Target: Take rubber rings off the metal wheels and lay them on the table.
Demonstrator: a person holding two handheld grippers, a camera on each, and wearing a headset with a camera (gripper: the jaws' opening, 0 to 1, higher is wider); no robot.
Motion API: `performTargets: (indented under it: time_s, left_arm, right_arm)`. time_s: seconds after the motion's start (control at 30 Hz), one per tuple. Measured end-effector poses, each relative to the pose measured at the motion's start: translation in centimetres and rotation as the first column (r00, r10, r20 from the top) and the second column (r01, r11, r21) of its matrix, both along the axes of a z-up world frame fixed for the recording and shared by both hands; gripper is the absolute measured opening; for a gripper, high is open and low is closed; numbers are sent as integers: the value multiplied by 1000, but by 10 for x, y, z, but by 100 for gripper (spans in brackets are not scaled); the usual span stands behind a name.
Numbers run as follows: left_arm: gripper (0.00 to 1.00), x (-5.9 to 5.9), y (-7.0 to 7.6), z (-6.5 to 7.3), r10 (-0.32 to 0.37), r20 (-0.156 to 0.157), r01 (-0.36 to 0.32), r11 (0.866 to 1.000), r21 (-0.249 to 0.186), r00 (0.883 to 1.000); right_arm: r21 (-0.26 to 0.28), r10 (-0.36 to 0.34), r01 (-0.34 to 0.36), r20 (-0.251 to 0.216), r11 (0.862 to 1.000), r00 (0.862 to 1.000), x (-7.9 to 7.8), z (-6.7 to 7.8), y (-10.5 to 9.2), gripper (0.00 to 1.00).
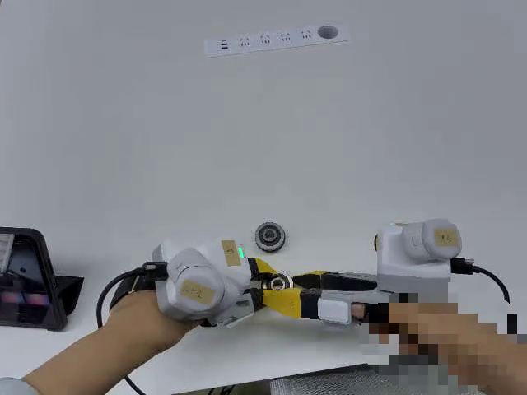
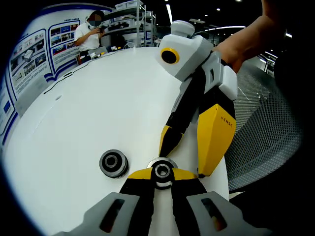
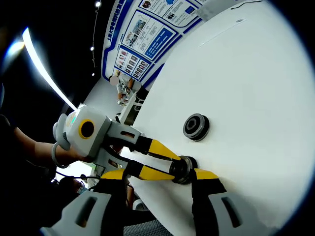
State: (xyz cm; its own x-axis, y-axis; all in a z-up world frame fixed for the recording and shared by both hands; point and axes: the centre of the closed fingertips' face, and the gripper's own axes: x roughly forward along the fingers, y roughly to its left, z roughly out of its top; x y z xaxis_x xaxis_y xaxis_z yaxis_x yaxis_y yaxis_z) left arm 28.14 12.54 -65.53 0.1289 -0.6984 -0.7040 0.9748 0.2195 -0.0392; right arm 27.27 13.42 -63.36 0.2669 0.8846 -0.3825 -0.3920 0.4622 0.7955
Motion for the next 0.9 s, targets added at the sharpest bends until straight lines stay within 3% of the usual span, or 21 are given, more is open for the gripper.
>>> performTargets:
  time_s: [0.3, 0.43, 0.6, 0.9]
  left_arm:
    - [12, 0, 0, 0, 2, 0, -2, 1000, -1, 1000]
    - [12, 0, 0, 0, 4, 1, -4, 1000, -1, 1000]
    - [12, 0, 0, 0, 2, 1, -2, 1000, -1, 1000]
    - [12, 0, 0, 0, 5, 0, -5, 1000, -5, 1000]
  right_arm:
    - [17, -7, 7, -18, 1000, 1000, -5, 3, -3, 53]
    - [62, -40, 41, -27, 997, 999, -1, 11, -6, 48]
    - [26, -55, 55, -3, 998, 998, 4, 6, -8, 54]
    - [11, 0, 0, 12, 1000, 1000, 5, 2, 3, 57]
